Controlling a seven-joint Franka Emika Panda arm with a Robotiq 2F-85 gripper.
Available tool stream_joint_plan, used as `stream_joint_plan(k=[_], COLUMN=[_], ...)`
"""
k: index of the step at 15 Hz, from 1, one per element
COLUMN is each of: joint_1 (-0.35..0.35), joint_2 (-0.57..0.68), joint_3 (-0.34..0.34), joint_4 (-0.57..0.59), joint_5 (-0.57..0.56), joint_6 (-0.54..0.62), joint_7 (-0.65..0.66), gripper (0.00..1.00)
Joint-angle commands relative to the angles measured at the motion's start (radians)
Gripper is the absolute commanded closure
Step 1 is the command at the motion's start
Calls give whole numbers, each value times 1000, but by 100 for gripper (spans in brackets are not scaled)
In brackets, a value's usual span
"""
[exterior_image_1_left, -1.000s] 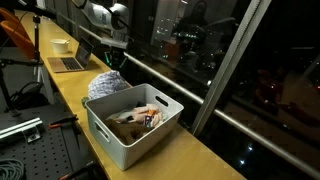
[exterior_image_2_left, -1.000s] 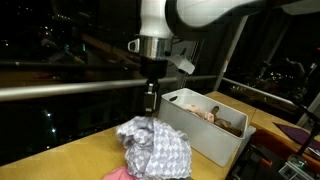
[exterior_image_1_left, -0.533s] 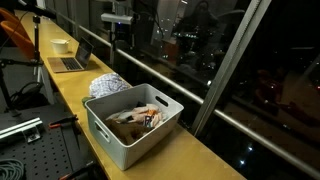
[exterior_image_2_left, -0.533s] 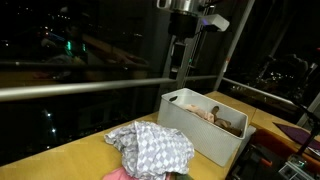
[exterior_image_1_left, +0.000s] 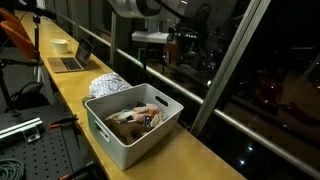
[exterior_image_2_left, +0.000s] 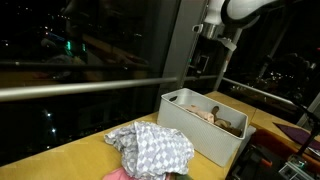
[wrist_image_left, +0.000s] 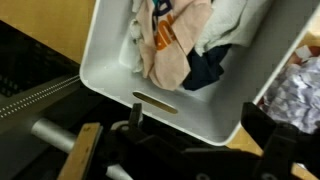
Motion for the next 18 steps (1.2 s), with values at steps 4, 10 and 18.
stream_joint_plan(k=[4, 10, 18], joint_1=[-77, -91, -96], joint_2=[184, 293, 341], joint_3=[1, 19, 11], joint_4=[80, 100, 49], joint_5=[75, 155, 140], joint_6=[105, 122, 130], joint_7=[-72, -83, -82], gripper=[0, 0, 0])
